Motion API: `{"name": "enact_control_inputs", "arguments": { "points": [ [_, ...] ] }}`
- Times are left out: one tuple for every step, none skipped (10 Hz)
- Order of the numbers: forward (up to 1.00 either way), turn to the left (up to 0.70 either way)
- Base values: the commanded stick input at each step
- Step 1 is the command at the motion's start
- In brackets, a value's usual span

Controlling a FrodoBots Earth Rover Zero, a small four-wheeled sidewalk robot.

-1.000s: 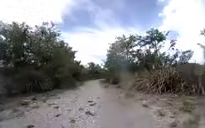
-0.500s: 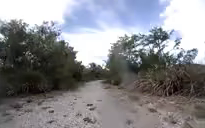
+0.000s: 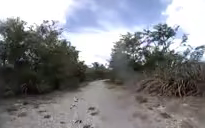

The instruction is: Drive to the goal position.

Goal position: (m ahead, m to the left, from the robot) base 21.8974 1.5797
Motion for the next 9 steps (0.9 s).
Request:
{"name": "enact_control_inputs", "arguments": {
  "points": [
    [0.45, 0.00],
    [0.45, 0.00],
    [0.45, 0.00],
    [0.45, 0.00],
    [0.45, 0.00],
    [0.45, 0.00],
    [0.45, 0.00],
    [0.45, 0.27],
    [0.45, 0.27]
  ]
}}
